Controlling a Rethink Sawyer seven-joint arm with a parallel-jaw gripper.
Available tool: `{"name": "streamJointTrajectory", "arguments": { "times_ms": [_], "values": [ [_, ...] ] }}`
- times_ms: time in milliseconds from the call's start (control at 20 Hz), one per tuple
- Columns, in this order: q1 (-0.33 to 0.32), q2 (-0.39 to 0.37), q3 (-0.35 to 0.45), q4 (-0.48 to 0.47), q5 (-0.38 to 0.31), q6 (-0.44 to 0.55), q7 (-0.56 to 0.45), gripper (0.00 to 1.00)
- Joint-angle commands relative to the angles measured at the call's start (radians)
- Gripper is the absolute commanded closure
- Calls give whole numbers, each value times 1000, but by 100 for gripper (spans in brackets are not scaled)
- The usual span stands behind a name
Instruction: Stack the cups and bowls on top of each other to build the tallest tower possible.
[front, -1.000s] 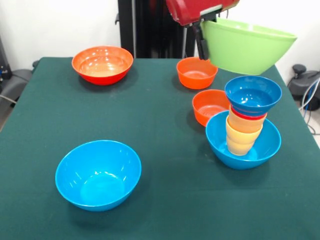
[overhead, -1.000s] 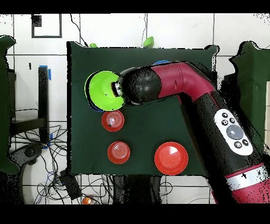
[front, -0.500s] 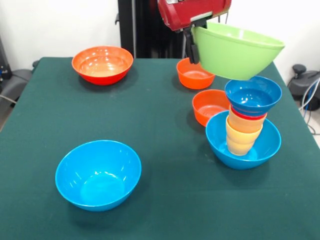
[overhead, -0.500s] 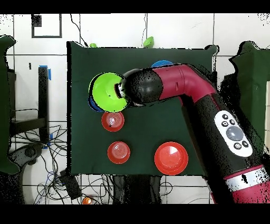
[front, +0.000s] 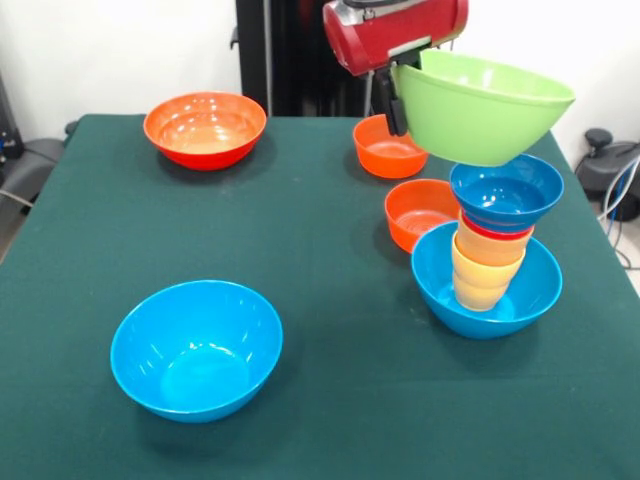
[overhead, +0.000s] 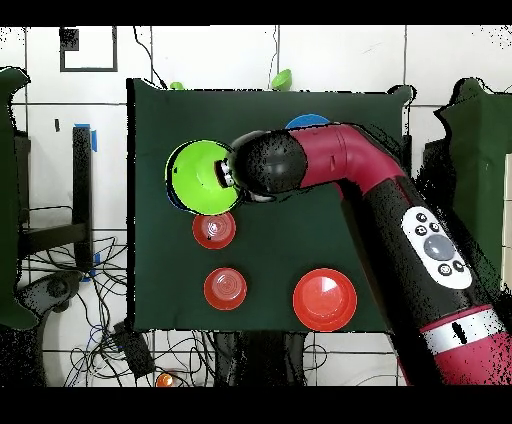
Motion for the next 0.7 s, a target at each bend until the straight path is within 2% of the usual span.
{"name": "streamJointTrajectory", "arguments": {
  "times_ms": [50, 300, 700],
  "values": [
    [31, 52, -75, 17, -1, 138, -50, 100],
    [18, 73, -63, 25, 15, 147, -58, 100],
    [12, 104, -72, 10, -6, 153, -75, 100]
  ]
}}
